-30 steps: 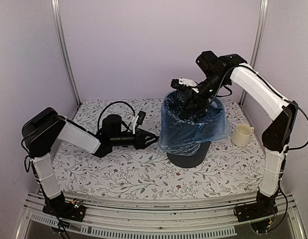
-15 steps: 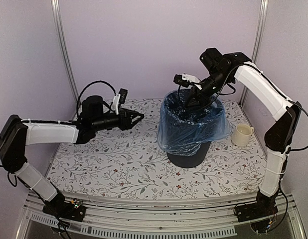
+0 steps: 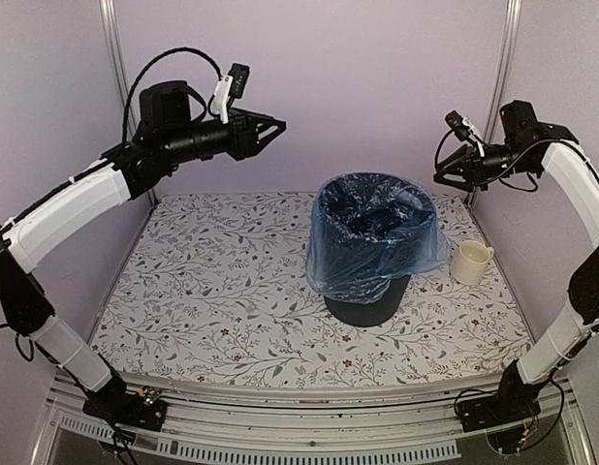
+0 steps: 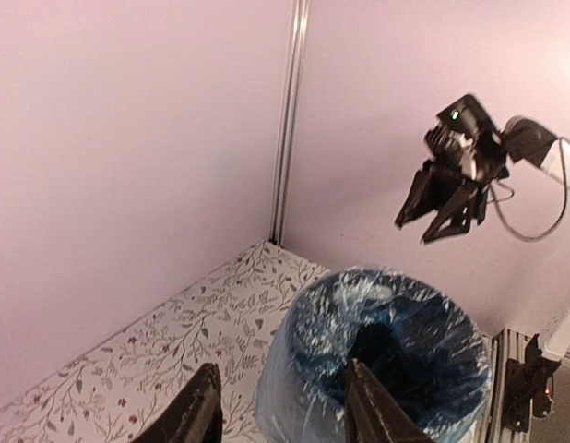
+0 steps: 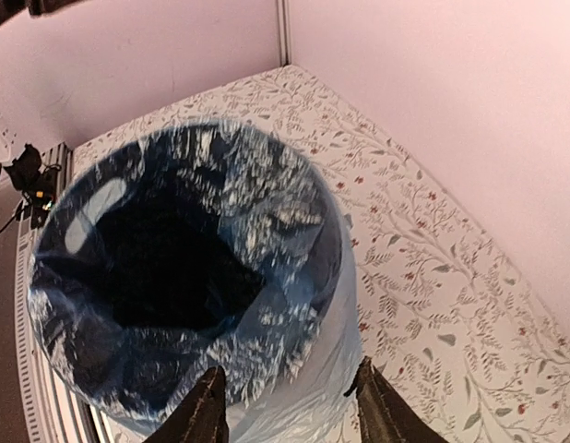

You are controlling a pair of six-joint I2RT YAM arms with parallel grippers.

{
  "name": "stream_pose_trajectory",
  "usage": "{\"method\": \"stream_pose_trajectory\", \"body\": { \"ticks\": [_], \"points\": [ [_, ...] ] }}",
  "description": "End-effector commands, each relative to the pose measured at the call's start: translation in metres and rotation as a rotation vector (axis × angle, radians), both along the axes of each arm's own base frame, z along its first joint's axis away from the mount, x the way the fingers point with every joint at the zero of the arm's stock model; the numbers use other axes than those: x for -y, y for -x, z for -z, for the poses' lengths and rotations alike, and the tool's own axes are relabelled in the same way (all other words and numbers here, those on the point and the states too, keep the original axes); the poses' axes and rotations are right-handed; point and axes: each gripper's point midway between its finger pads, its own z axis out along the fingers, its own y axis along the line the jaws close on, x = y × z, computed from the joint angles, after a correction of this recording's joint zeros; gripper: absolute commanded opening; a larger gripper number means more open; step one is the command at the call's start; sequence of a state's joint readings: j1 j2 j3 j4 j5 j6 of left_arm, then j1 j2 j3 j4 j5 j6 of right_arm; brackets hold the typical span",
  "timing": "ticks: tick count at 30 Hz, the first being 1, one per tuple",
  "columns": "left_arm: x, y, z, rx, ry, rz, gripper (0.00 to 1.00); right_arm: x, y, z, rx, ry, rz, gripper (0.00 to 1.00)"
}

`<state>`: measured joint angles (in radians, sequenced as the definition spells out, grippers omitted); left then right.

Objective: Put the trash bags into the trash bin

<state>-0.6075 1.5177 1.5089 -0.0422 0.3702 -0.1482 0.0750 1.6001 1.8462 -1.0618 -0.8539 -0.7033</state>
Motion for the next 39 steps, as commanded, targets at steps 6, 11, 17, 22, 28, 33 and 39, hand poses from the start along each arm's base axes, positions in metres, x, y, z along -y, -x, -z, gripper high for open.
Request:
{"method": "stream_pose_trajectory", "body": {
  "ticks": [6,11,17,22,28,33,39],
  "points": [
    [0.085,0.014,0.022,-0.113,-0.232,0.256,0.31,0.013,0.032,0.08,-0.039,-0.038,-0.171,0.51],
    [0.11,0.028,0.029,-0.111,-0.298,0.307,0.14,-0.004,0.036,0.1,-0.098,-0.071,-0.248,0.5],
    [0.11,0.039,0.048,-0.136,-0.395,0.274,0.01,-0.051,0.048,0.109,-0.12,-0.076,-0.363,0.5],
    [0.091,0.053,0.07,-0.196,-0.488,0.229,0.0,-0.091,0.061,0.108,-0.129,-0.077,-0.468,0.5],
    [0.063,0.041,0.103,-0.282,-0.613,0.084,0.0,-0.131,0.08,0.11,-0.144,-0.1,-0.579,0.5],
    [0.057,0.027,0.13,-0.345,-0.657,0.037,0.0,-0.161,0.105,0.099,-0.186,-0.17,-0.674,0.49],
    [0.058,0.013,0.18,-0.478,-0.688,0.087,0.0,-0.156,0.124,0.101,-0.193,-0.121,-0.687,0.48]
  ]
}}
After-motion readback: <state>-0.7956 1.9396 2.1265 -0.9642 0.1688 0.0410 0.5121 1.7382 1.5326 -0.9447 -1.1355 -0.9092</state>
